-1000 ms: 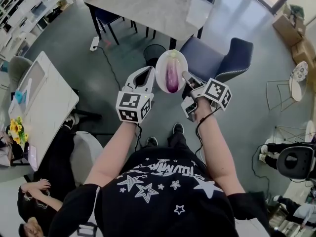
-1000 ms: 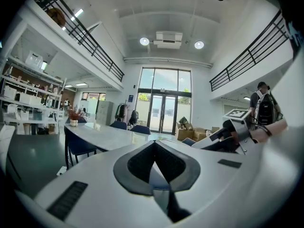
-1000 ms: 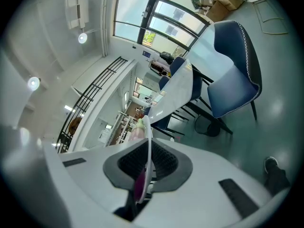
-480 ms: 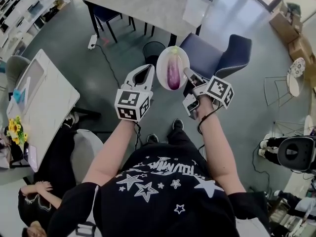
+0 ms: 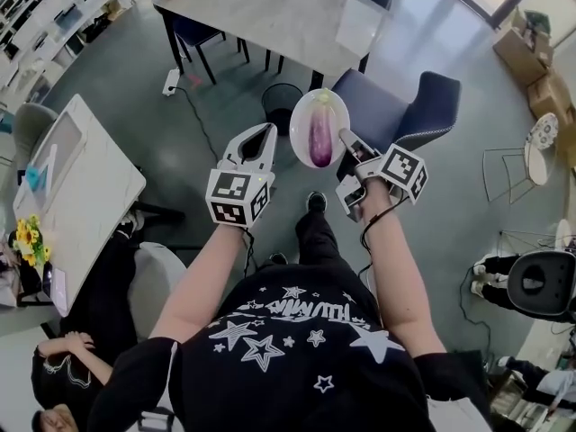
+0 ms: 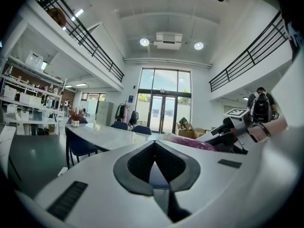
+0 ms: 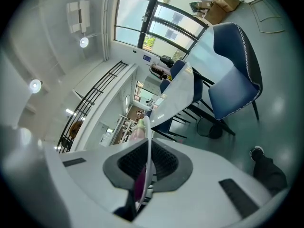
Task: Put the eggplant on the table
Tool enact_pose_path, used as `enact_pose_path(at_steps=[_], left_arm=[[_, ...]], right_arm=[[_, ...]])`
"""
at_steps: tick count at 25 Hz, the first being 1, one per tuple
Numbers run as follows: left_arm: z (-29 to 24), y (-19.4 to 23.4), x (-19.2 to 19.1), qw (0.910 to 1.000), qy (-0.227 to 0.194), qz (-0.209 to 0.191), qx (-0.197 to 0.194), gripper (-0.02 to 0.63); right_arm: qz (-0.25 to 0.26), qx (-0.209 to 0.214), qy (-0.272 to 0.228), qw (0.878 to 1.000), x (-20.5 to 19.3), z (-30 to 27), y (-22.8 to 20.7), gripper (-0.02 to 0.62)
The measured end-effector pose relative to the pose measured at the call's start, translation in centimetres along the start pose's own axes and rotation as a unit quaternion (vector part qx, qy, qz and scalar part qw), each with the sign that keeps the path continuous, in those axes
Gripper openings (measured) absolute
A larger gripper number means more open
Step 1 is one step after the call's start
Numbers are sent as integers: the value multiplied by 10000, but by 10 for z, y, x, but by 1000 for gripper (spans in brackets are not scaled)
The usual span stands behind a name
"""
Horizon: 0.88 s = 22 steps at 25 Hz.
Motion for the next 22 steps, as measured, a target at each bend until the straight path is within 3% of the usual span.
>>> enact_pose_path(at_steps=[3, 6, 8, 13, 18, 22], left_arm=[[31, 7, -19, 10000, -24, 66, 67, 8], [131, 2, -66, 9992, -301, -136, -235, 8], [167, 2, -84, 9976, -444, -321, -412, 8], [126, 9, -82, 9985, -310, -323, -316, 8], [161, 2, -87, 9967, -401, -452, -545, 8], [142, 1, -79, 9970, -304, -489, -515, 8]], right_arm=[[-11, 29, -10, 10000, -31, -1, 5, 21], [137, 69, -468, 9988, -142, 32, 30, 21], [206, 123, -759, 9968, -185, 43, 37, 21], [63, 173, -637, 9978, -156, 22, 11, 21], [25, 129, -877, 9961, -190, 40, 26, 21], [-98, 147, -847, 9963, -168, 33, 16, 21]])
Point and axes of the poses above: the fingertips, and each gripper's own axes: z backward along the fingers, y to its left, x out of its top, the point moved 5 cm from there along z, backward along the fingers, and after that the axes turned 14 degrees about y, right-handed, at the moved point
